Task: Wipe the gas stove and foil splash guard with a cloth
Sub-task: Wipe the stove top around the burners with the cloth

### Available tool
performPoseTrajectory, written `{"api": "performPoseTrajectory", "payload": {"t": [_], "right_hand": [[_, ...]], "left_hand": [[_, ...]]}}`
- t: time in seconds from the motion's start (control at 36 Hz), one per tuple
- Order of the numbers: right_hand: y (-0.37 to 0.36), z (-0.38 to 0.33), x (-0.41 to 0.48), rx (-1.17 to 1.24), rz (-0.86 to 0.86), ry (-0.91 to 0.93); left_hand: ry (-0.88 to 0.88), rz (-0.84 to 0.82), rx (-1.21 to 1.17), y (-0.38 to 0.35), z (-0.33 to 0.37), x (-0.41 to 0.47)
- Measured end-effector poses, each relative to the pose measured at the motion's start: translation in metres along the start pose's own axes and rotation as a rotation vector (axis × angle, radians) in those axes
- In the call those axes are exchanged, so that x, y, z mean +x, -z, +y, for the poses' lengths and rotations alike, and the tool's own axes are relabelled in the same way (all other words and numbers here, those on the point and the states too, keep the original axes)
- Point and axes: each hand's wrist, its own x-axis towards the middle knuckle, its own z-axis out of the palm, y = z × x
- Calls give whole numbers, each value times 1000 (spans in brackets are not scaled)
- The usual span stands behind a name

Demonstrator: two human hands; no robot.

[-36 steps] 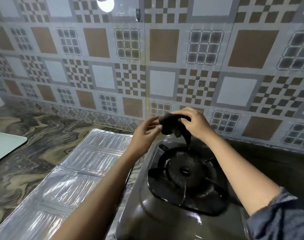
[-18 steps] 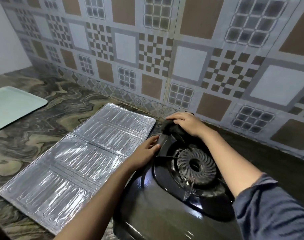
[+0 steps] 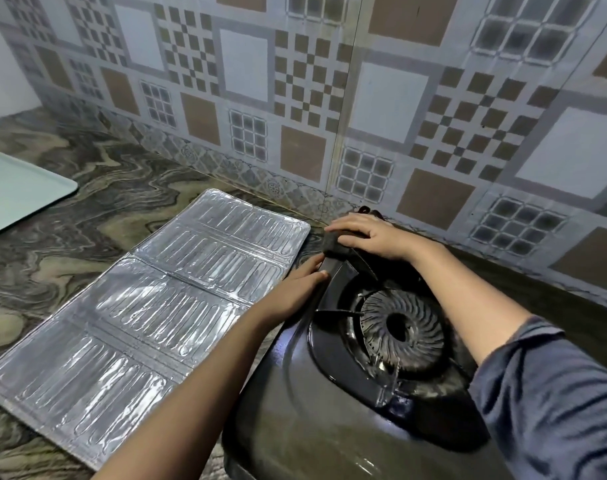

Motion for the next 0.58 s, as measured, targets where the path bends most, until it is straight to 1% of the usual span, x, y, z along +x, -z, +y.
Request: {"api": "performPoseTrajectory", "payload": {"t": [0.08,0.22,0.33,0.44,0.5,0.58], "right_hand": [[-3,10,7,-2,58,-15],[0,26,16,-21,124,-144],[1,25,18,-30,112,-221],[5,13,19,51,142,-268],[2,10,23,13,166,-288],[-6,12,29,-108,190,-304]], "left_hand": [[5,-20,25,1,1,6],[11,-52,20,-1,1,16],[15,-47,-25,-2,-1,23],[-11,-56,-99,-3,-2,28],[-28,-65,-120,-3,-1,31],[-32,-51,-114,-3,-2,35]]}}
